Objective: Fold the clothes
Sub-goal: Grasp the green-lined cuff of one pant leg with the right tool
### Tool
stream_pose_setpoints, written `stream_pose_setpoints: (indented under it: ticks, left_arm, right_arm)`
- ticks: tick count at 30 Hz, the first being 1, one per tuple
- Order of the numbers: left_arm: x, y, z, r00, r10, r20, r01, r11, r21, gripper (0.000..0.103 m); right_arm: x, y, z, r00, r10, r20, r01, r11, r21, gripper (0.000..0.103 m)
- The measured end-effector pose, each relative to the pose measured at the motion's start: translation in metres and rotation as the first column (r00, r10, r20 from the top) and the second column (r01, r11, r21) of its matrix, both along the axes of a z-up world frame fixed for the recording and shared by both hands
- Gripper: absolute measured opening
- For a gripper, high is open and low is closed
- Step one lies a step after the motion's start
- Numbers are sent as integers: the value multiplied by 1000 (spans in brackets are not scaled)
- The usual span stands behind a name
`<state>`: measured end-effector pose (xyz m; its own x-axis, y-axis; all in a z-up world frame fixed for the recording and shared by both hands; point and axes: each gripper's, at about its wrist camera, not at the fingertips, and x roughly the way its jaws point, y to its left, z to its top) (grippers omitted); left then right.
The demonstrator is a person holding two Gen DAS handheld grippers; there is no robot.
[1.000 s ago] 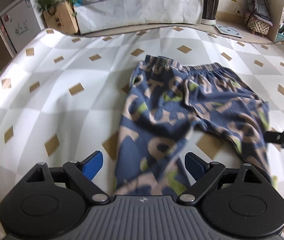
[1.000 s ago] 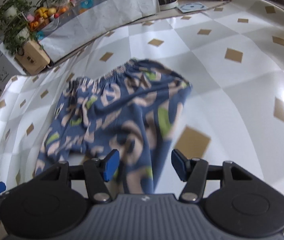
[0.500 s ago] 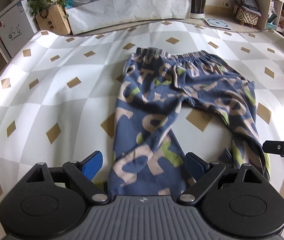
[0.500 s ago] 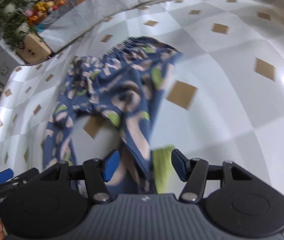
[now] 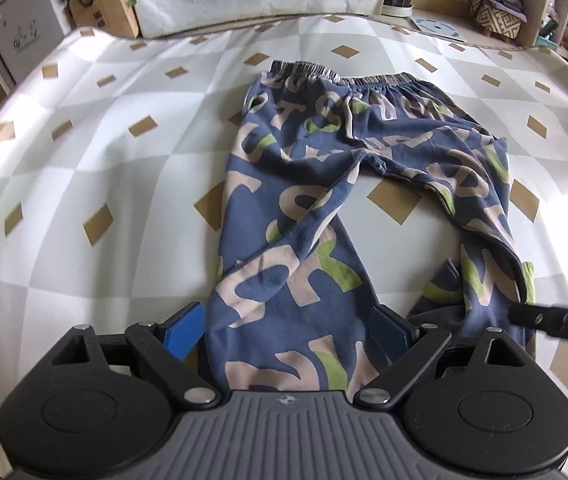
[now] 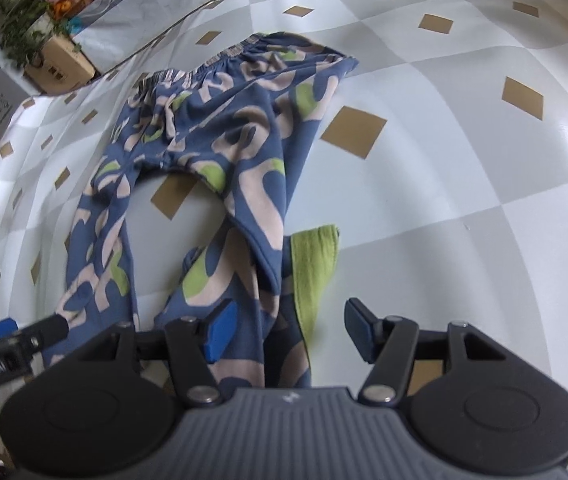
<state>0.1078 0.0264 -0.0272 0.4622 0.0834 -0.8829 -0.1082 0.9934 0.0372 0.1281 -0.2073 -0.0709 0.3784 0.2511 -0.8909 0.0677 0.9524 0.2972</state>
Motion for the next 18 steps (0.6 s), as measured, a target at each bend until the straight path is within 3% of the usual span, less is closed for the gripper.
stream_pose_setpoints:
  ticks: [12, 18]
  left_arm:
    - [8, -8, -15, 1000, -9, -24, 10, 999, 44, 90]
    - [17, -8, -22, 999, 8, -33, -5, 995, 95, 90]
  right_arm:
    - [-10, 17, -7, 996, 92, -18, -92, 996, 5, 66]
    - [-19, 35, -7, 985, 171, 19, -168, 981, -92, 71]
